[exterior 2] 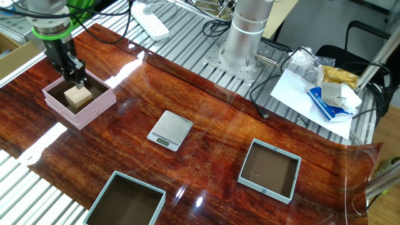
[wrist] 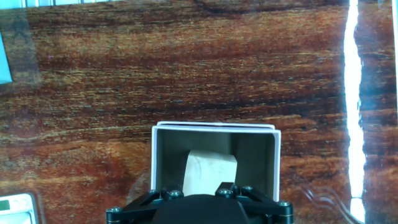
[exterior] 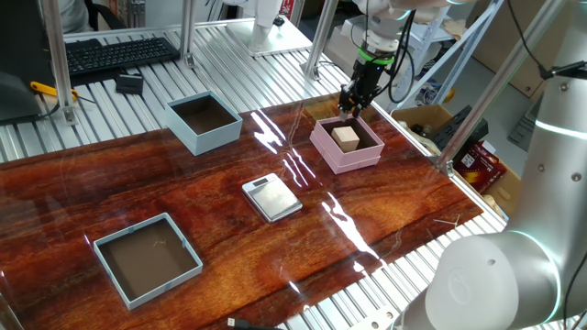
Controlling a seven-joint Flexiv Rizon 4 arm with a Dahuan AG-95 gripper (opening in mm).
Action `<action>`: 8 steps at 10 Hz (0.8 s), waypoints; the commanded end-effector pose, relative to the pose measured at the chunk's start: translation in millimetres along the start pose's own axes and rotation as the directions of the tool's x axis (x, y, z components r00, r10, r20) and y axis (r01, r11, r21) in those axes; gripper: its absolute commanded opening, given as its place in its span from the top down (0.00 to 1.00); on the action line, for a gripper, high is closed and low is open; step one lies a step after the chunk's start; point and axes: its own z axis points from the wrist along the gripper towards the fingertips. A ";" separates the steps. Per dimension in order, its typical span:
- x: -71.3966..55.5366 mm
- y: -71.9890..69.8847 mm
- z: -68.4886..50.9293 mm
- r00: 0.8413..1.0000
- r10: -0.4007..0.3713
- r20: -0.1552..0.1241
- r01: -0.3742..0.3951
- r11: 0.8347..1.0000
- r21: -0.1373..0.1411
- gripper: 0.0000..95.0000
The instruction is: Move an object from one box to another
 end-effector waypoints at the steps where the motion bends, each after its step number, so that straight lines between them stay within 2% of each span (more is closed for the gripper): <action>1: 2.5 0.8 -0.6 1.000 -0.001 0.006 0.001 1.000 0.004 0.60; 2: 2.5 0.8 -0.6 1.000 -0.011 0.005 0.011 1.000 0.004 0.60; 3: 2.3 0.6 -0.8 1.000 -0.021 0.005 0.021 1.000 0.004 0.80; 4: 2.2 0.6 -0.8 0.999 -0.043 0.003 0.043 0.999 0.005 0.80; 5: 2.2 0.6 -0.8 0.998 -0.057 0.004 0.057 0.998 0.009 1.00; 8: 2.2 0.6 -0.8 0.998 -0.057 0.004 0.057 0.998 -0.005 1.00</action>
